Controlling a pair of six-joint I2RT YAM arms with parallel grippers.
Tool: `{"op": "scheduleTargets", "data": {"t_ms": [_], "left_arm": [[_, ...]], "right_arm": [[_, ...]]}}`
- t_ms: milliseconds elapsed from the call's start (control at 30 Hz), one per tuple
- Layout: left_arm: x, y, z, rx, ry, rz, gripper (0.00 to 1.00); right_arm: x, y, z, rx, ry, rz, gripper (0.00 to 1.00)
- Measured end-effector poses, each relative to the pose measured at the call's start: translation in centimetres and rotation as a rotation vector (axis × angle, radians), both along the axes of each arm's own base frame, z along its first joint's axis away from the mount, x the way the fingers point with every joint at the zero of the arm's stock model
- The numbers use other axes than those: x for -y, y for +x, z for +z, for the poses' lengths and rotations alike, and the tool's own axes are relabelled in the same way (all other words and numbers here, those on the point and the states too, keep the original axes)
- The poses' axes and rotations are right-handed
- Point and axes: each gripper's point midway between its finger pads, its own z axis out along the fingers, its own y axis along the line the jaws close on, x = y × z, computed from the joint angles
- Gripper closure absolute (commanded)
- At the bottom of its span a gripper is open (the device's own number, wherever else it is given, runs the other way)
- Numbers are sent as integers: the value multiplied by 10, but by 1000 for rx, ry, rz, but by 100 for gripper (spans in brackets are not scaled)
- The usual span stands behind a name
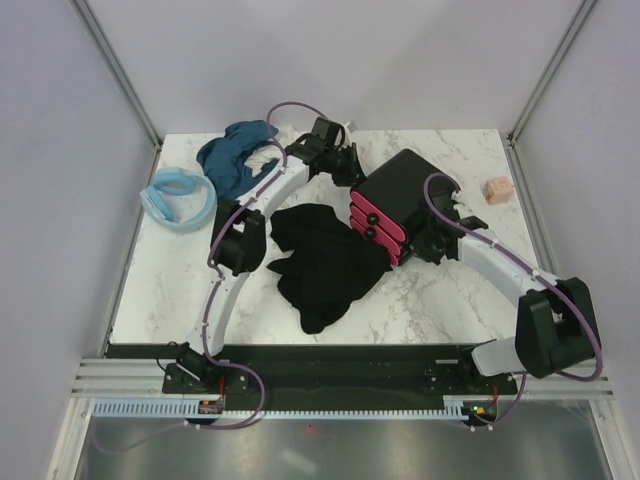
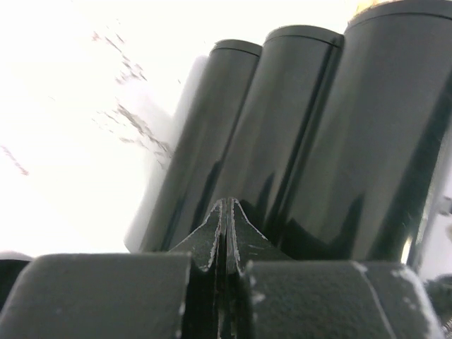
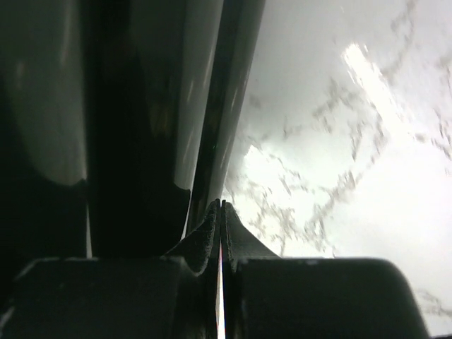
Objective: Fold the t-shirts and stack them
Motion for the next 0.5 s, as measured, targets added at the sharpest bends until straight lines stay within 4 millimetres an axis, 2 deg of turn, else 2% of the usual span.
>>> {"op": "scheduleTargets", "data": {"t_ms": [167,400,500], "left_arm": [[17,-25,-8,-7,46,-61,98],[43,-59,-17,-2,98,-134,98],[49,-67,-17,3,114,-145,98]], "right_arm": [[3,-34,2,4,2,-46,100],[22,-76,0,-12,-33,-107,100],[29,-84,-1,-20,-49,-131,100]]}}
